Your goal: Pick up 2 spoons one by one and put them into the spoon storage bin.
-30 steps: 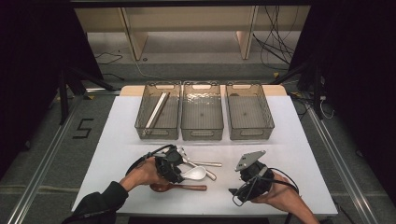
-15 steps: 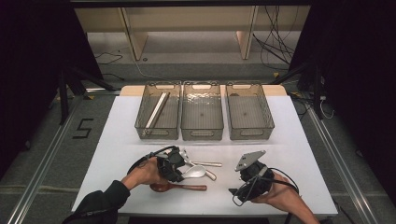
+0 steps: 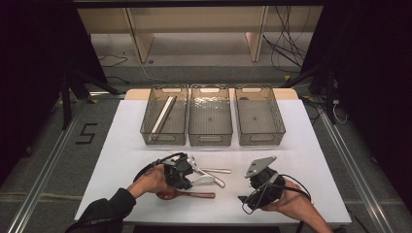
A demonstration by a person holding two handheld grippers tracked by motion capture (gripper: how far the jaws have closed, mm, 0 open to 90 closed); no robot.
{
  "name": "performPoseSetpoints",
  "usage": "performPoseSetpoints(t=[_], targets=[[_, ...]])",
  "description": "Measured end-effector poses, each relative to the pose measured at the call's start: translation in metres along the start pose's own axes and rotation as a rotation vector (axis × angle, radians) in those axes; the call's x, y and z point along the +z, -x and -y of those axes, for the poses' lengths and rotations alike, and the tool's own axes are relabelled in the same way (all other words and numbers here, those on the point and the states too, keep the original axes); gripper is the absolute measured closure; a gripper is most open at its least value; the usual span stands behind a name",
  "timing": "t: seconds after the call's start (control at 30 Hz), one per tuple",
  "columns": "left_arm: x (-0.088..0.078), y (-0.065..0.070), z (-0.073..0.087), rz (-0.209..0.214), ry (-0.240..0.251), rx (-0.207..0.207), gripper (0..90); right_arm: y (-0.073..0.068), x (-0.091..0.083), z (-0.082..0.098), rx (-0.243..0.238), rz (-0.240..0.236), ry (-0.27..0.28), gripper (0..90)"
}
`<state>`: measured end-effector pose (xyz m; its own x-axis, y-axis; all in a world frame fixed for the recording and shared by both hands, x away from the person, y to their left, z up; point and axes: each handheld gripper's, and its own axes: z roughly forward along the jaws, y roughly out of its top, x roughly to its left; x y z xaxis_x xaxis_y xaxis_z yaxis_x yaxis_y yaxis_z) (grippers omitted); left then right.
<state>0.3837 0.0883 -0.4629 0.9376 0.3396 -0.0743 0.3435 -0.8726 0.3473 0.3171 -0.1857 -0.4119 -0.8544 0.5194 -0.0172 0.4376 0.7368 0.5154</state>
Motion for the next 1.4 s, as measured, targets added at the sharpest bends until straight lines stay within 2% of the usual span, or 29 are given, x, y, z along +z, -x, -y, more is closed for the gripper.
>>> performPoseSetpoints(t=[0.03,0.2,0.47,0.53,0.63,0.83,1.4], targets=[[-0.001,-0.001,0.0,-0.004,-0.002,0.008,85.0,0.0,0.0,0.0,-0.004,-0.002,-0.002,24.1],[-0.008,-0.003,0.0,-0.031,0.06,-0.019,85.1,0.0,-0.001,0.0,0.002,0.003,0.003,24.1],[-0.024,-0.01,-0.003,-0.045,0.151,-0.061,85.1,0.001,-0.002,0.0,0.003,0.004,0.005,24.1],[-0.03,-0.012,-0.006,-0.06,0.177,-0.068,85.1,0.002,-0.002,0.0,0.001,0.004,0.009,24.0],[-0.036,-0.014,-0.012,-0.06,0.213,-0.091,85.1,0.002,-0.002,0.0,-0.001,0.004,0.01,23.9],[-0.045,-0.021,-0.023,-0.065,0.25,-0.118,85.0,0.002,-0.003,0.0,0.01,0.012,0.017,23.8],[-0.078,-0.064,-0.049,-0.125,0.369,-0.225,85.1,0.001,-0.003,0.0,0.014,0.011,0.02,23.7]])
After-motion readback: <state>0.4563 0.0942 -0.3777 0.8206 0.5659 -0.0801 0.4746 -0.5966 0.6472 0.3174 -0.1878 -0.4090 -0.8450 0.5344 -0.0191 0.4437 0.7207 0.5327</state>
